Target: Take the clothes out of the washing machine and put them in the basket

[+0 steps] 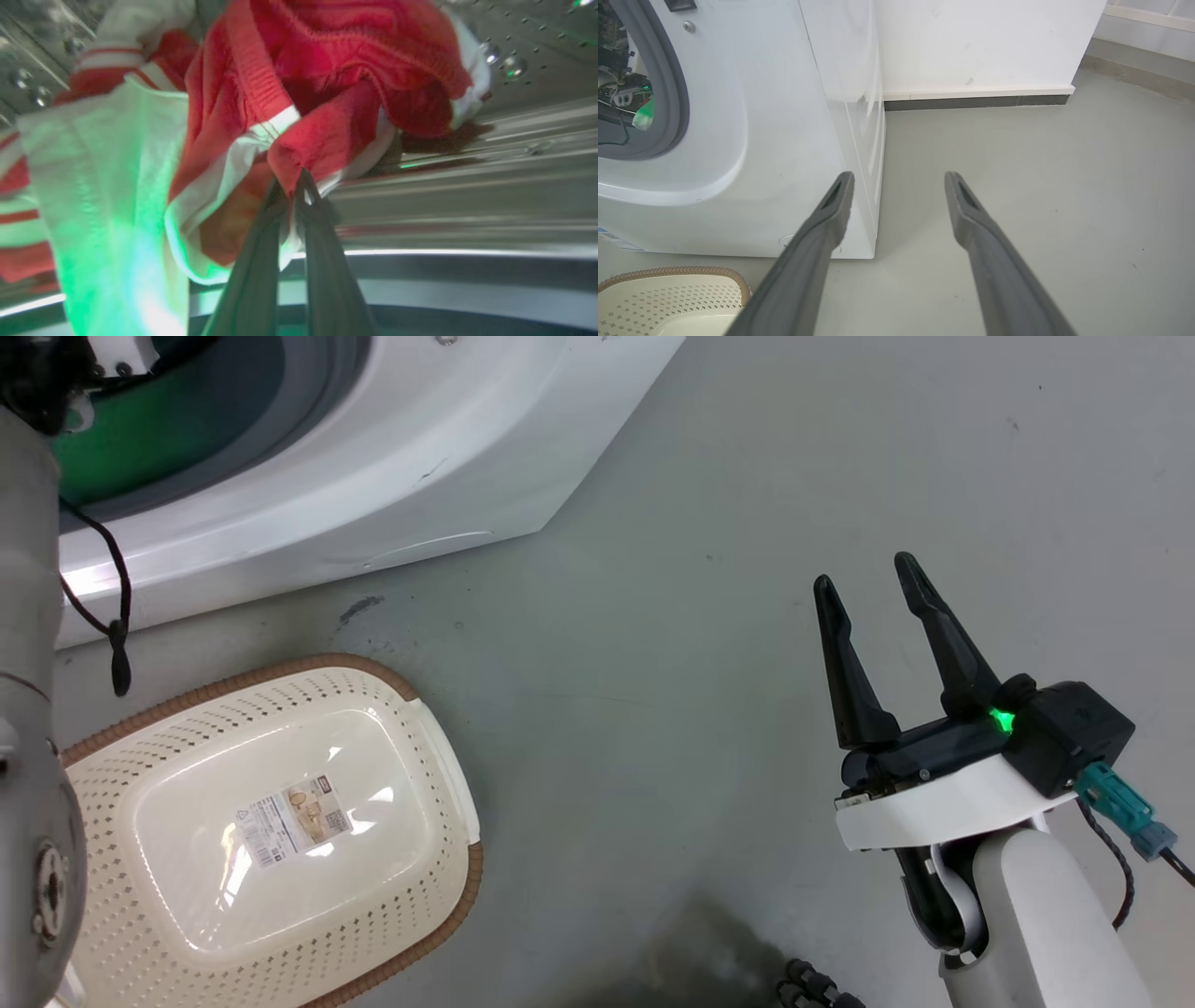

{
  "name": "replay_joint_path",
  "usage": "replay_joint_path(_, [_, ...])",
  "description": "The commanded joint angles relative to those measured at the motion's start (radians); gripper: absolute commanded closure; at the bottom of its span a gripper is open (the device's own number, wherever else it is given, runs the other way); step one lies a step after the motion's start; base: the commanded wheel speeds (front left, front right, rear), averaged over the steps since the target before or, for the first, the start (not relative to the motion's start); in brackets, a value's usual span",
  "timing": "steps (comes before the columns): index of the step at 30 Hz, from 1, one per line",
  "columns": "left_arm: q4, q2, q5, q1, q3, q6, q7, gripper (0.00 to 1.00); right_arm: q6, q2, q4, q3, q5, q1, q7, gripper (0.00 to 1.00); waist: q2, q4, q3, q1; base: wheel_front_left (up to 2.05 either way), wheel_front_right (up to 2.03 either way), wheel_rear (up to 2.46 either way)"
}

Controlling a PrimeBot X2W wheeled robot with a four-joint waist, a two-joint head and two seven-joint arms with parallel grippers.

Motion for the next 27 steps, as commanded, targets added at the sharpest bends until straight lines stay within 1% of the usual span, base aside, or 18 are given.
replay_joint_path(1, [-0.012, -0.002, 0.004, 0.012, -0.004, 0.005, -0.021, 1.0, -0.001, 0.002, 0.003, -0.002, 0.003, -0.017, -0.002, 0.0, 0.0, 0.005, -0.008, -0.0001, 0.0, 0.0, 0.0])
replay_joint_path(4, [-0.042, -0.008, 0.013, 0.057, -0.013, 0.013, -0.137, 1.0, -0.001, 0.002, 0.011, -0.008, -0.002, -0.018, -0.002, 0.0, 0.0, 0.017, -0.036, -0.0001, 0.0, 0.0, 0.0])
replay_joint_path(8, [-0.073, -0.021, 0.003, 0.125, -0.008, 0.022, -0.317, 1.0, -0.001, 0.002, 0.022, -0.018, -0.011, -0.006, -0.002, 0.0, 0.0, 0.034, -0.087, -0.0001, 0.0, 0.0, 0.0])
replay_joint_path(11, [-0.084, -0.034, 0.002, 0.184, -0.009, 0.02, -0.455, 1.0, -0.001, 0.002, 0.031, -0.028, -0.021, 0.011, -0.002, 0.0, 0.0, 0.048, -0.135, -0.0001, 0.0, 0.0, 0.0])
replay_joint_path(16, [-0.079, -0.059, 0.006, 0.272, -0.02, 0.018, -0.643, 1.0, -0.001, 0.002, 0.05, -0.044, -0.041, 0.044, -0.002, 0.0, 0.0, 0.073, -0.219, -0.0001, 0.0, 0.0, 0.0])
replay_joint_path(19, [-0.078, -0.074, -0.002, 0.328, -0.02, 0.017, -0.702, 1.0, -0.001, 0.002, 0.063, -0.054, -0.05, 0.066, -0.002, 0.0, 0.0, 0.089, -0.27, -0.0001, 0.0, 0.0, 0.0])
replay_joint_path(23, [-0.115, -0.091, -0.01, 0.4, -0.011, 0.016, -0.725, 1.0, -0.001, 0.001, 0.076, -0.066, -0.063, 0.098, -0.002, 0.0, 0.0, 0.108, -0.333, -0.0001, 0.0, 0.0, 0.0])
replay_joint_path(27, [-0.24, -0.104, -0.015, 0.498, 0.018, 0.023, -0.728, 1.0, -0.001, 0.001, 0.085, -0.083, -0.079, 0.126, -0.002, 0.0, 0.0, 0.128, -0.388, -0.0001, 0.0, 0.0, 0.0])
